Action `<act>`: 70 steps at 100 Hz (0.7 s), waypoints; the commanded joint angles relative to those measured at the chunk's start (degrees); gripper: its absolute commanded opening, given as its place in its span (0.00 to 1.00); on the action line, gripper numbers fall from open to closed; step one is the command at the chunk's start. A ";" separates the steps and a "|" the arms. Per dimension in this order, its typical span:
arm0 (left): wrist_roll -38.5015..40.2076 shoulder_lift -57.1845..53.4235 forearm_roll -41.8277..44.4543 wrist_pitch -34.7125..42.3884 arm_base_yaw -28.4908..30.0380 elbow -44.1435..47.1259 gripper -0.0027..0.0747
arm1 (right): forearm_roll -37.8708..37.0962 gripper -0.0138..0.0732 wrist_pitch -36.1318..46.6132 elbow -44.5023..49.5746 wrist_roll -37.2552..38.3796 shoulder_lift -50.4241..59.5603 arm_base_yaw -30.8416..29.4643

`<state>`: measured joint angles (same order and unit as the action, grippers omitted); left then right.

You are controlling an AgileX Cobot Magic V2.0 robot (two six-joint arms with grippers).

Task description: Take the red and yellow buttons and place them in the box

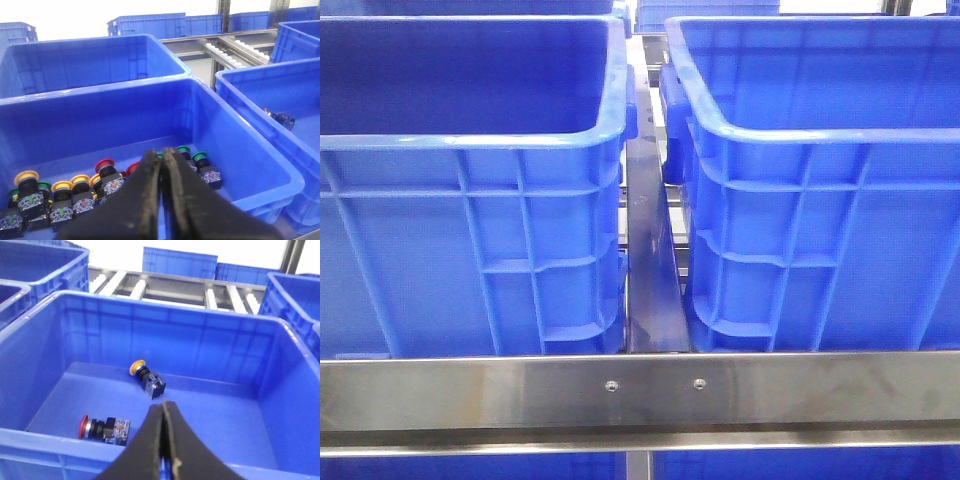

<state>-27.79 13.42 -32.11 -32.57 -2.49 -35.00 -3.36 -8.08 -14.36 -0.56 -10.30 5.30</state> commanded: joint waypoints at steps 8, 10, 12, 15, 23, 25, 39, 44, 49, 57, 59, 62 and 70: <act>0.34 0.62 -1.18 3.65 0.06 -1.31 0.01 | -1.92 0.08 6.55 3.29 0.96 5.36 0.03; 0.34 0.62 -1.18 3.65 0.06 -1.31 0.01 | -1.92 0.08 6.62 4.00 0.96 6.18 0.03; 0.34 0.62 -1.18 3.65 0.06 -1.31 0.01 | -1.92 0.08 6.81 4.50 0.96 6.96 0.03; 0.34 0.62 -1.18 3.65 0.06 -1.31 0.01 | -1.92 0.08 7.06 5.75 0.96 7.98 0.03; 0.34 0.62 -1.18 3.65 0.06 -1.31 0.01 | -1.69 0.08 8.08 8.34 1.34 10.81 0.03; 0.34 0.62 -1.18 3.65 0.06 -1.31 0.01 | -1.69 0.08 8.79 8.99 1.52 11.57 0.03; 0.34 0.62 -1.18 3.65 0.06 -1.31 0.01 | -1.66 0.08 12.78 12.45 2.78 12.12 -0.31; 0.34 0.62 -1.18 3.65 0.06 -1.31 0.01 | -1.62 0.08 13.78 13.28 3.50 12.12 -0.52; 0.34 0.62 -1.18 3.65 0.06 -1.31 0.01 | -1.62 0.08 14.44 13.99 4.14 12.12 -0.80; 0.34 0.62 -1.18 3.65 0.06 -1.31 0.01 | -1.59 0.08 15.43 15.17 4.44 12.12 -1.05; 0.34 0.62 -1.18 3.65 0.06 -1.31 0.01 | -1.50 0.08 15.80 15.47 4.44 12.12 -1.12; 0.34 0.62 -1.18 3.65 0.06 -1.31 0.01 | -1.20 0.08 16.15 15.84 4.44 12.12 -1.29; 0.34 0.62 -1.18 3.65 0.06 -1.31 0.01 | -0.77 0.08 15.88 15.93 4.44 12.12 -1.40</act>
<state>-27.79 13.42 -32.02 -32.57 -2.49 -35.00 -4.30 2.43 1.61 3.60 0.50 4.30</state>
